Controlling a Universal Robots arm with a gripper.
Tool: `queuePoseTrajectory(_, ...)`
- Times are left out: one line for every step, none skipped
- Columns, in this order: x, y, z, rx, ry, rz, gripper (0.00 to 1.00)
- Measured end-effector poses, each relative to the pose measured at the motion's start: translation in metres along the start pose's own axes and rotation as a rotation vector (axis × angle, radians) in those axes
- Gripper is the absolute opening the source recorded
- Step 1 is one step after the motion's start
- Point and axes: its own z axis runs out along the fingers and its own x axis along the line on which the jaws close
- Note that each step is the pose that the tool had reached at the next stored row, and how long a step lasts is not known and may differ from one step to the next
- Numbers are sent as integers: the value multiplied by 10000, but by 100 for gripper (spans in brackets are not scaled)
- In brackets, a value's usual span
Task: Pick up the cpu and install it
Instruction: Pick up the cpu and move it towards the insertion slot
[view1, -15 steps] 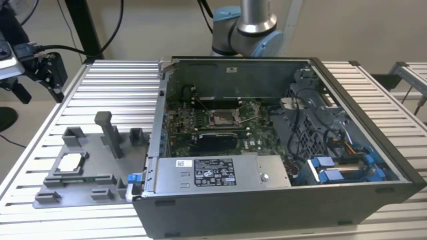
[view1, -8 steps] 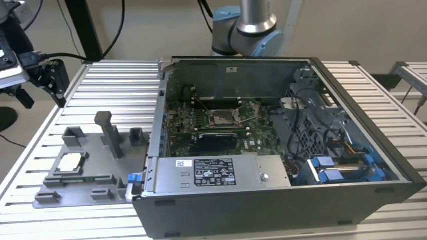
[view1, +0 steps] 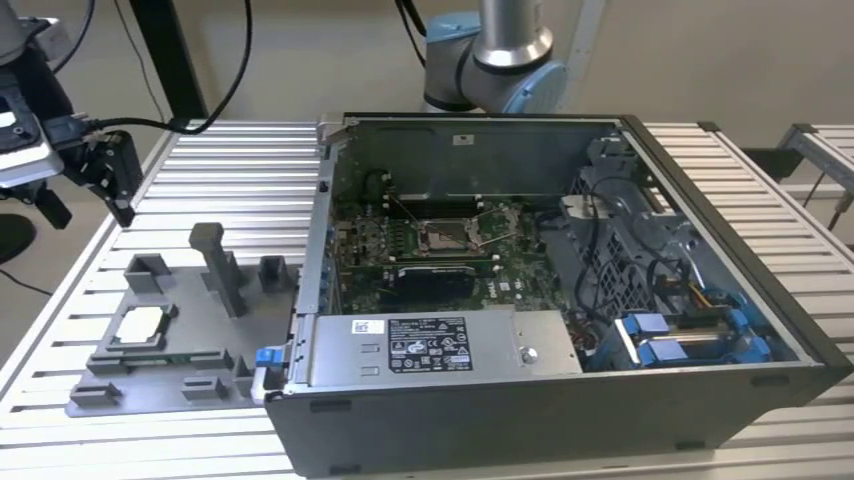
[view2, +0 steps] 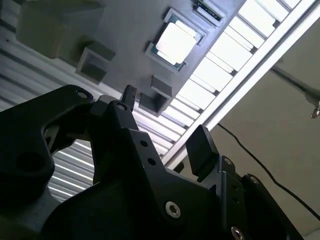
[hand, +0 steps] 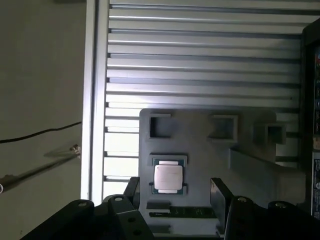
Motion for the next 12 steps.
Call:
queuePoseTrajectory(0,0,14,1,-26,-2,100)
queuePoseTrajectory(1,0,25,2,-67,-5,100)
queuePoseTrajectory(1,-1,37,3,-111,-8,100)
queuePoseTrajectory(1,-2,50,2,-149,-11,100)
queuePoseTrajectory(1,-3,63,3,-182,-14,100)
queuePoseTrajectory(1,-4,76,2,-188,-14,100)
queuePoseTrajectory(2,-5,88,3,-188,-14,100)
queuePoseTrajectory(2,-5,105,2,-189,-14,100)
queuePoseTrajectory(2,-6,121,3,-186,-14,100)
queuePoseTrajectory(2,-7,137,2,-184,-14,100)
queuePoseTrajectory(3,-8,154,2,-182,-13,100)
queuePoseTrajectory(3,-9,171,1,-180,-13,100)
